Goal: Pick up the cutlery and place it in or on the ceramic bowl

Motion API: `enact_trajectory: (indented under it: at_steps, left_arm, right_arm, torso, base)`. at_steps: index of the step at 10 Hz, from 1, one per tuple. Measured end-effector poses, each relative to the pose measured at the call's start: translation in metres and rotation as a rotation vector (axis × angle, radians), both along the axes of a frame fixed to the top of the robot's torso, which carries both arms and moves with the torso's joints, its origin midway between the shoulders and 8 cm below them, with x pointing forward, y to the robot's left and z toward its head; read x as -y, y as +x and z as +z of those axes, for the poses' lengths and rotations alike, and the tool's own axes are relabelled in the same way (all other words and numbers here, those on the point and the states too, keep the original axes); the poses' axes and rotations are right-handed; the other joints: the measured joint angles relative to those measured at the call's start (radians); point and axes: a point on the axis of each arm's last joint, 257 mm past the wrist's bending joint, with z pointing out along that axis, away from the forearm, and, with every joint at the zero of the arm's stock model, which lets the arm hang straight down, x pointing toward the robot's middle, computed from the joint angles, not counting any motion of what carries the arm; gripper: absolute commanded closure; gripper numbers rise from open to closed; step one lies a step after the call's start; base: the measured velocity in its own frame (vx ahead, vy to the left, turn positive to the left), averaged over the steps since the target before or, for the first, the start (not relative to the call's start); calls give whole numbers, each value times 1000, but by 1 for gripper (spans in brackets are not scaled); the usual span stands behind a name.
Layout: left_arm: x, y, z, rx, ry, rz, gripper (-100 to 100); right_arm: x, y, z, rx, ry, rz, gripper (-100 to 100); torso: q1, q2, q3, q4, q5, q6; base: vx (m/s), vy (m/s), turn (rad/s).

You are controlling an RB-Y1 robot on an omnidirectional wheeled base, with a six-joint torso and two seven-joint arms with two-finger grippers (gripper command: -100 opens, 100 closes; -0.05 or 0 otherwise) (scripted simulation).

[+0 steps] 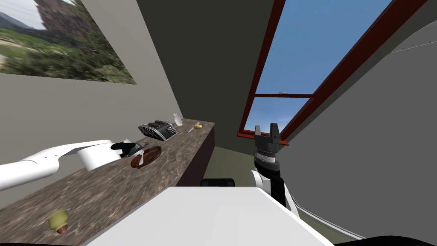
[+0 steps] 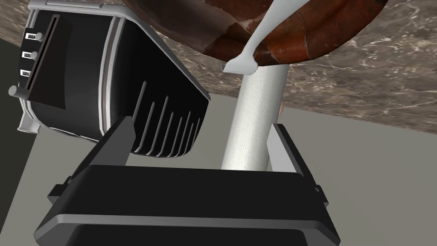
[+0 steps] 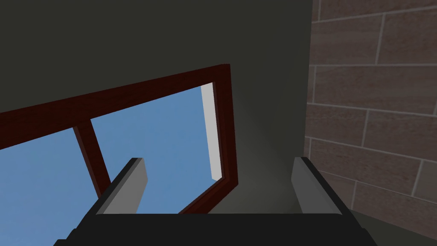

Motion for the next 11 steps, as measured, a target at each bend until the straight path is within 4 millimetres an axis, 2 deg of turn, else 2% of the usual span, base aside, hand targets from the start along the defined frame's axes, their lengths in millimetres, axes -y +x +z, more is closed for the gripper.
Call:
enact_trajectory:
  at_steps: [5,6,11]
  left_arm:
    - [28,18,31,-4,1,-26,-100]
    - [29,19,32,-4,0,-25,0]
    - [28,19,32,-4,0,-25,0]
  right_arm:
    - [0,0,0,0,0,0,0]
    - [0,0,0,0,0,0,0]
    - [0,0,0,0,0,0,0]
  torso:
    - [-3,-1,0,0,-1,0]
    - [-3,0,0,0,0,0]
    - [-2,0,0,0,0,0]
  base:
    - [-4,10,16]
    - [0,0,0]
    - [0,0,0]
